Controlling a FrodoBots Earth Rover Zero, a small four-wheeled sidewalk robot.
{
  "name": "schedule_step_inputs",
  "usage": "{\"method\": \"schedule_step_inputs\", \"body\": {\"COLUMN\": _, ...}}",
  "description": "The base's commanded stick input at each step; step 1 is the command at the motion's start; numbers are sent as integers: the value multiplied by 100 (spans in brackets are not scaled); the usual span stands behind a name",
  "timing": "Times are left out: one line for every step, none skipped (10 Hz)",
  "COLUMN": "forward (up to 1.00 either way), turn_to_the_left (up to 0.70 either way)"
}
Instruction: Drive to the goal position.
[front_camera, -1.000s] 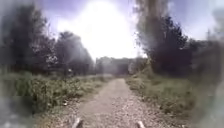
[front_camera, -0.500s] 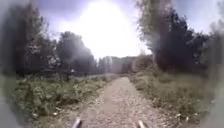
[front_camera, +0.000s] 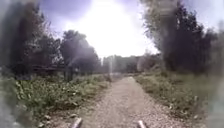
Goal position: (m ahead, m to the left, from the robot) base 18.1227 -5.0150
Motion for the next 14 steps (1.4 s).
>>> {"method": "schedule_step_inputs", "body": {"forward": 70, "turn_to_the_left": 0}}
{"method": "schedule_step_inputs", "body": {"forward": 70, "turn_to_the_left": 0}}
{"method": "schedule_step_inputs", "body": {"forward": 70, "turn_to_the_left": 0}}
{"method": "schedule_step_inputs", "body": {"forward": 70, "turn_to_the_left": 0}}
{"method": "schedule_step_inputs", "body": {"forward": 70, "turn_to_the_left": 0}}
{"method": "schedule_step_inputs", "body": {"forward": 70, "turn_to_the_left": -25}}
{"method": "schedule_step_inputs", "body": {"forward": 70, "turn_to_the_left": -35}}
{"method": "schedule_step_inputs", "body": {"forward": 70, "turn_to_the_left": -35}}
{"method": "schedule_step_inputs", "body": {"forward": 70, "turn_to_the_left": -35}}
{"method": "schedule_step_inputs", "body": {"forward": 70, "turn_to_the_left": -35}}
{"method": "schedule_step_inputs", "body": {"forward": 70, "turn_to_the_left": -25}}
{"method": "schedule_step_inputs", "body": {"forward": 70, "turn_to_the_left": -8}}
{"method": "schedule_step_inputs", "body": {"forward": 70, "turn_to_the_left": 0}}
{"method": "schedule_step_inputs", "body": {"forward": 70, "turn_to_the_left": 0}}
